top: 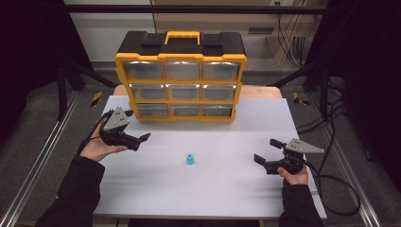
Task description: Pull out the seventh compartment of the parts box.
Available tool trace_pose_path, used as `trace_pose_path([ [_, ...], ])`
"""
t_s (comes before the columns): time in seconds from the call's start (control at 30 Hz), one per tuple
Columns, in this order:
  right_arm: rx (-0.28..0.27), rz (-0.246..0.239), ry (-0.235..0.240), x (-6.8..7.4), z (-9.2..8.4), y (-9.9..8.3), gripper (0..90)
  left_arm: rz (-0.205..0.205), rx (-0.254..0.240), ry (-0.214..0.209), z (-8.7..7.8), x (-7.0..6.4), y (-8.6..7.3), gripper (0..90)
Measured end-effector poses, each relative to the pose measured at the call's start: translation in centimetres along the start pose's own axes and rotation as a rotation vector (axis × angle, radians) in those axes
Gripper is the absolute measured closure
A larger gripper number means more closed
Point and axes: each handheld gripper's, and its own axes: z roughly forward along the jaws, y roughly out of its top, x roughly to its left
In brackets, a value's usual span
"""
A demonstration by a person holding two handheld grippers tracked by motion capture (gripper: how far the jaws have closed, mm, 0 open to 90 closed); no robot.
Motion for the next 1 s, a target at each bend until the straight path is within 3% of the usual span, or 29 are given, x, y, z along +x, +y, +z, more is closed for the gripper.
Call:
trace_pose_path([
  [0.7,0.002,-0.003,-0.003,0.0,0.0,0.0,0.7,0.105,0.056,0.017,0.8,0.6,1.5,0.0],
  [1.0,0.002,-0.004,-0.005,0.0,0.0,0.0,0.7,0.177,0.097,0.037,1.5,0.9,2.0,0.0],
])
